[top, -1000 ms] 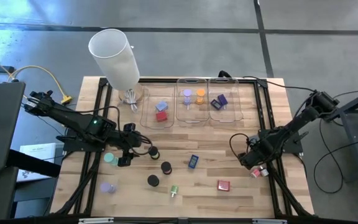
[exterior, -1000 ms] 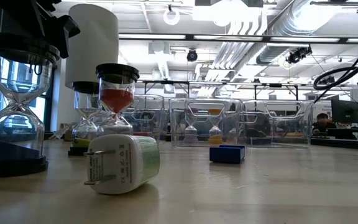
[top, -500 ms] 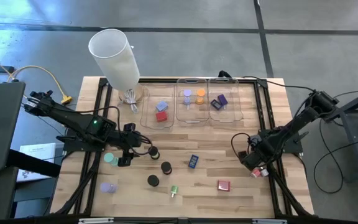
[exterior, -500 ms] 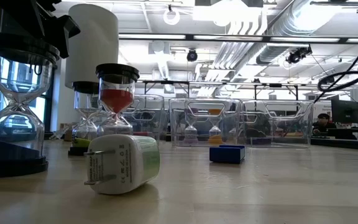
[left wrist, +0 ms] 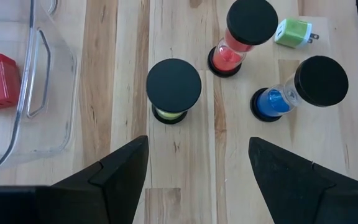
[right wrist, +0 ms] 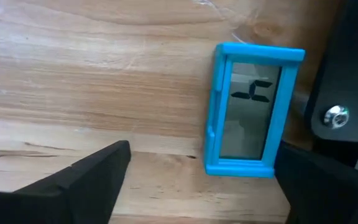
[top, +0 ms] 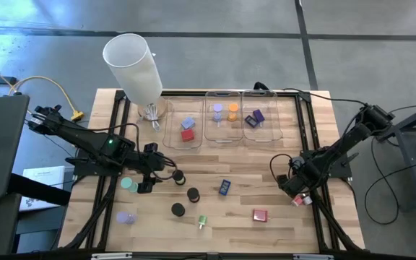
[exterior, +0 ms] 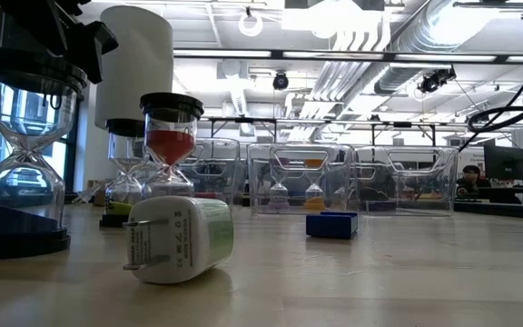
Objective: Pick & Place Office items
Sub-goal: Put the light blue digital clock into the right transparent bin
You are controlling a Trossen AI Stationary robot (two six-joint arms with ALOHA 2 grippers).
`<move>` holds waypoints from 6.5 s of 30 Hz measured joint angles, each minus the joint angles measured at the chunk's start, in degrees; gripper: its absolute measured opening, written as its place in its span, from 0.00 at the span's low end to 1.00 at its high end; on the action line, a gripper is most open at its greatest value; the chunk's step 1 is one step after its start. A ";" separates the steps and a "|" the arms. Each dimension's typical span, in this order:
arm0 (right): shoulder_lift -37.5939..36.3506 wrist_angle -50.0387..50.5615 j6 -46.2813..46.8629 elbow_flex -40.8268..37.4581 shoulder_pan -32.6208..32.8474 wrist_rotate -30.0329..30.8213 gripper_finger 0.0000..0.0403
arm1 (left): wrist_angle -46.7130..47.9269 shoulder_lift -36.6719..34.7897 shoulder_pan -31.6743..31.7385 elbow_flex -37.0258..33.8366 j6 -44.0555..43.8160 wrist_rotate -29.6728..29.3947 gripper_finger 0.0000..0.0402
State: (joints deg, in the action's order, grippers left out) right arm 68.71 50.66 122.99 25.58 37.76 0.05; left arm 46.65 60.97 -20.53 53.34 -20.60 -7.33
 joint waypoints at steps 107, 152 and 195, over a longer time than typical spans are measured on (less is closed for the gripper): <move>-0.48 -6.97 11.65 -0.09 0.00 1.14 0.69 | -0.83 0.00 -0.02 0.00 0.05 0.00 0.67; -3.25 2.19 22.33 -0.22 -15.10 -2.18 0.68 | -0.91 -0.02 0.00 -5.40 11.85 3.74 0.67; -6.64 1.15 6.75 -2.64 -14.44 -0.48 0.31 | -2.14 -0.02 -0.01 -8.28 10.63 4.52 0.67</move>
State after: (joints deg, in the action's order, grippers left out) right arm 62.06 51.81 129.73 22.94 23.32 -0.43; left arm 44.51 60.95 -20.55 45.06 -9.97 -2.81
